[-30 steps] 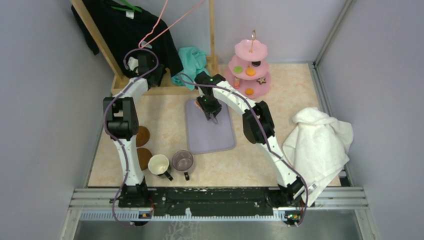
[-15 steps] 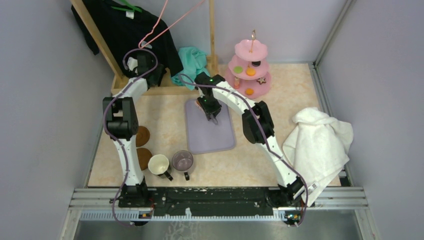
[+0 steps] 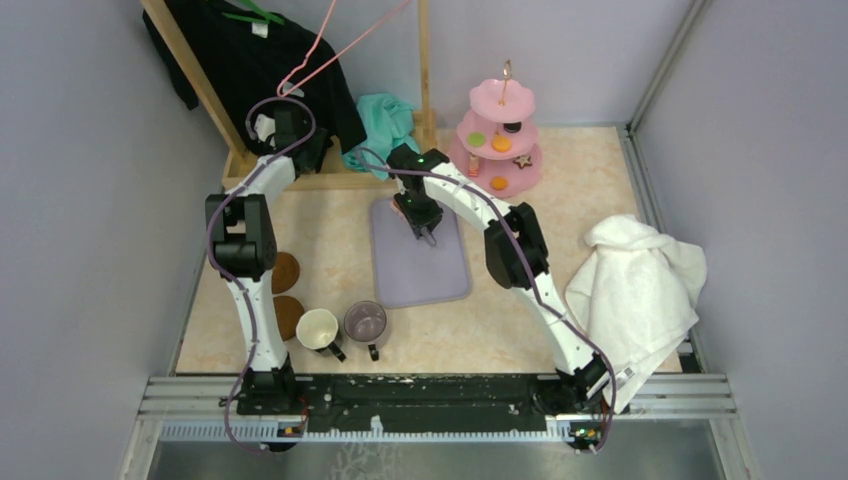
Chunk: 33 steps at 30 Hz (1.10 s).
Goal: Serve the afternoon tea
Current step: Pick up the desert from the tray.
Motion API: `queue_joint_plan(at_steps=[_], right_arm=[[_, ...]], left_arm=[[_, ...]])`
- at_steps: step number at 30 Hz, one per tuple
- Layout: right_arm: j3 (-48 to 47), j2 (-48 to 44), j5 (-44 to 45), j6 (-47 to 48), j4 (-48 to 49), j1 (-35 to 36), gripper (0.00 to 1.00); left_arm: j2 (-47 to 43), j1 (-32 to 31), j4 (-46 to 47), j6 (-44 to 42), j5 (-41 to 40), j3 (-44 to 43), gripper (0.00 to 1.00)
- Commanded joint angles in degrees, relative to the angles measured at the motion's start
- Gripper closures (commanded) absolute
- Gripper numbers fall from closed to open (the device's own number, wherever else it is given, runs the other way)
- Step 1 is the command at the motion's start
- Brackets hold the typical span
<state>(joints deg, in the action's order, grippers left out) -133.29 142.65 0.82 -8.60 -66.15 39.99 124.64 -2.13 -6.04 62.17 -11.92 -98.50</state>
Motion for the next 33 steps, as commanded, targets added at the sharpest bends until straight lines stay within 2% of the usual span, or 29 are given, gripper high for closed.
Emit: queue_joint_plan(at_steps=[1,19,33], right_arm=[[-2.0,-6.6,1.6,0.1,0.1,0.9,0.88],[0.2,-14.4,1.3,-0.1,-0.1,1.2,0.90],[-4.9,-22.5,3.4,-1.1,-4.4,0.7,0.90]], left_arm=[[0.6,0.2,0.7,0.1,0.1,-0.1,0.29],[1.1,0.3,0.2,-0.5,-0.4,-1.4,0.29],[1.2,0.3,0.0,-1.2,-0.7,-1.5,0.29]])
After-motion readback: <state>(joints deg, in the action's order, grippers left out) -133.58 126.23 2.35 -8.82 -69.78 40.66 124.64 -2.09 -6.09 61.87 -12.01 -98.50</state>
